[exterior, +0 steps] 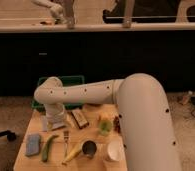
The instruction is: Place fork in tray
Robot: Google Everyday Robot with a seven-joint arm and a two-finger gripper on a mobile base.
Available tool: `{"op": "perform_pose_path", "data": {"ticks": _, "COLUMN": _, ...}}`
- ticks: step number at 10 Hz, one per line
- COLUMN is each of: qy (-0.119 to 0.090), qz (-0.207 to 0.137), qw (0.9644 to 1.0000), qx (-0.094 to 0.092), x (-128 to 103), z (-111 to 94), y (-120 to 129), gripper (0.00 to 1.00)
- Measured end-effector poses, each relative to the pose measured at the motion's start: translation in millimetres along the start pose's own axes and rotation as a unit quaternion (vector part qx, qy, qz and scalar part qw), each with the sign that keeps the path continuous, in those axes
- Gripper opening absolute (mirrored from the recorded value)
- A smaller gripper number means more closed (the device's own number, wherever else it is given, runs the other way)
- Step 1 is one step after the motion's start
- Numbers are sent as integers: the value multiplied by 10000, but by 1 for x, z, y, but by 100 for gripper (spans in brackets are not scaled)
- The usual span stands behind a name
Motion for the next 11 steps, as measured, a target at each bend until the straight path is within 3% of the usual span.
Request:
{"op": "perform_pose_path", "data": {"ticks": 7, "qy": 20, "qz": -28, "qw": 10000, "qx": 23, "x": 8, "z": 5, "y": 10, "gripper": 80}}
{"op": "perform_pose_path", "data": {"ticks": 11, "qy": -296, "qz": -30, "qw": 9996, "qx": 21, "x": 23, "z": 23, "y": 21, "gripper": 80}}
